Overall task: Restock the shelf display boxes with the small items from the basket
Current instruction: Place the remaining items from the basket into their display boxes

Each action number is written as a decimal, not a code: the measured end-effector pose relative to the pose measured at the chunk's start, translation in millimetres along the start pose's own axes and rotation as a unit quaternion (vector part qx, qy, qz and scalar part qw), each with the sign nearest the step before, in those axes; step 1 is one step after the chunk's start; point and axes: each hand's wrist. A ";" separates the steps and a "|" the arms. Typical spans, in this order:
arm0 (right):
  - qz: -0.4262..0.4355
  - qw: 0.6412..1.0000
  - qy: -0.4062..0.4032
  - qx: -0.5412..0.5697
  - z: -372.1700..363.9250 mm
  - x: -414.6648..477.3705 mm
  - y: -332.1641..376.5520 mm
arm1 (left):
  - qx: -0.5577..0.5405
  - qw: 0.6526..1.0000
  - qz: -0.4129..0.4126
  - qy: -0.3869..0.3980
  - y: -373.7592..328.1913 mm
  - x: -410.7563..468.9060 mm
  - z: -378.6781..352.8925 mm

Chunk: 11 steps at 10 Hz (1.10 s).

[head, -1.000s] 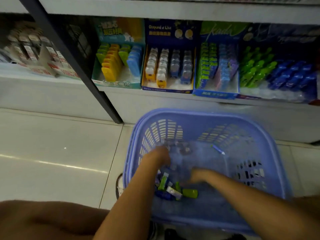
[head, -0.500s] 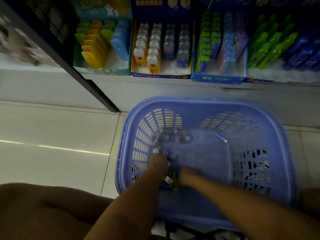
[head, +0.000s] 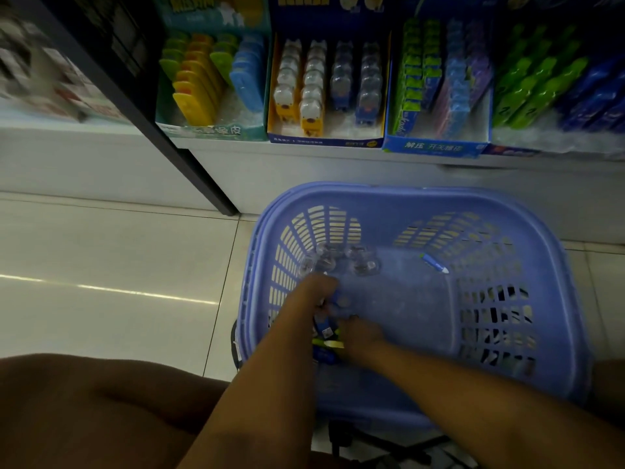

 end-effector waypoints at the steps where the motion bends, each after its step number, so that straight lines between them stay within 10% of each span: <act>1: 0.014 1.000 0.001 0.002 3.8 -2.0 -1.4 | 0.020 1.000 0.002 -0.006 -6.9 -7.7 12.1; 5: 0.044 0.984 -0.006 0.170 73.8 -3.9 -10.9 | 0.186 0.981 -0.051 -0.001 -8.5 -29.3 31.1; 8: 0.048 0.952 -0.250 0.172 197.5 -65.2 -16.4 | -0.136 0.940 -0.310 -0.032 -48.1 -88.3 32.8; 11: 0.159 0.895 -0.325 0.259 251.9 -109.6 5.1 | -0.298 0.887 -0.343 -0.082 -61.5 -139.1 44.0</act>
Point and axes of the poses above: each hand's wrist, its own x-axis towards the middle knuckle, its own z-axis out of the back of the hand, y = z × x, and after that the axes turned 10 degrees about -x, right-handed
